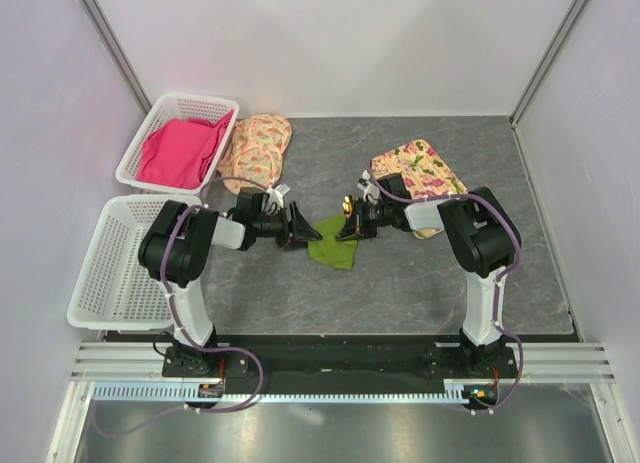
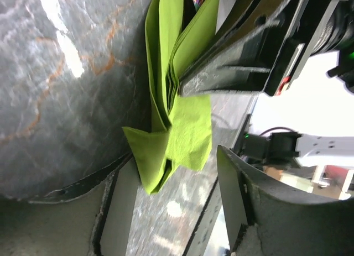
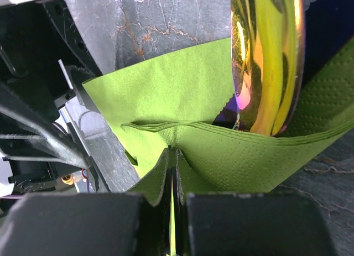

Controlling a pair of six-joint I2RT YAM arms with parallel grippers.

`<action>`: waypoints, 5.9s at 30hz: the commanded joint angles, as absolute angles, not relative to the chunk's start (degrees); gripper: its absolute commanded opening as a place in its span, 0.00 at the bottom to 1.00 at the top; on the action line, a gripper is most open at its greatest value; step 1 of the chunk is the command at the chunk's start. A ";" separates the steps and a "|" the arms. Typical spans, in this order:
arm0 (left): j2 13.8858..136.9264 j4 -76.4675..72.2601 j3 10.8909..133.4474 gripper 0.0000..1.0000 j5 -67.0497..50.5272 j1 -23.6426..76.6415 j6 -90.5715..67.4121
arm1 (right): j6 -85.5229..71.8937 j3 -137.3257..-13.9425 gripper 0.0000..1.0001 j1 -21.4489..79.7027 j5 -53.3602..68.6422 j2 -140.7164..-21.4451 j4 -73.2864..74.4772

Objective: Place the utensils on the paper napkin and roll it up

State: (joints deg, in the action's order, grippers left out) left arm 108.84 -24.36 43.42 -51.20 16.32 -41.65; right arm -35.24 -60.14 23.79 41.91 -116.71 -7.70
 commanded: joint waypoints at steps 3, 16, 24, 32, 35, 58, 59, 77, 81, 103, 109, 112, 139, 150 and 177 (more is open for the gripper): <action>113.55 -32.69 44.65 0.63 -49.49 16.52 -46.41 | -31.29 -58.36 0.00 24.34 37.88 -118.74 -1.76; 118.21 -21.63 55.18 0.61 -50.97 17.23 -38.24 | -31.20 -58.71 0.00 24.26 38.06 -119.18 -1.67; 119.44 -8.19 60.55 0.59 -51.51 18.19 -26.64 | -31.29 -59.33 0.00 24.35 38.23 -119.79 -1.67; 121.73 4.47 68.55 0.63 -50.45 18.46 -15.57 | -30.24 -58.97 0.00 24.26 38.58 -119.79 -1.58; 121.29 6.94 68.56 0.65 -50.62 18.46 -12.49 | -30.06 -58.71 0.00 24.34 38.67 -119.53 -1.41; 114.79 5.01 56.60 0.53 -54.75 12.04 -16.61 | -29.44 -57.92 0.00 24.34 38.58 -118.57 -1.67; 114.70 5.01 56.34 0.51 -55.19 12.13 -16.79 | -29.53 -57.92 0.00 24.35 38.58 -118.56 -1.67; 106.79 -9.03 53.96 0.02 -59.24 17.40 -31.53 | -30.76 -57.66 0.00 24.34 37.00 -118.57 -2.02; 107.84 -14.57 53.88 0.02 -57.84 20.65 -37.69 | -31.20 -57.39 0.00 24.35 36.65 -118.56 -2.11; 116.54 2.28 58.88 0.02 -36.57 26.37 -27.95 | -36.38 -56.86 0.03 24.26 36.64 -112.77 -3.43; 116.54 5.80 60.55 0.02 -36.12 25.66 -24.35 | -35.86 -59.76 0.16 22.86 37.88 -107.94 -0.89; 116.80 6.24 61.08 0.02 -36.82 25.66 -24.00 | -35.68 -59.94 0.17 21.63 38.93 -106.27 -0.35; 117.51 6.77 62.93 0.02 -38.58 25.40 -23.64 | -55.81 -45.70 0.00 18.11 40.08 -114.34 -26.19; 110.83 -1.48 60.56 0.02 -44.65 25.49 -33.29 | -51.77 -46.49 0.00 18.02 35.43 -115.58 -18.81; 113.46 -20.21 59.33 0.02 -48.25 32.52 -53.08 | -49.40 -48.08 0.00 19.34 29.62 -115.84 -12.66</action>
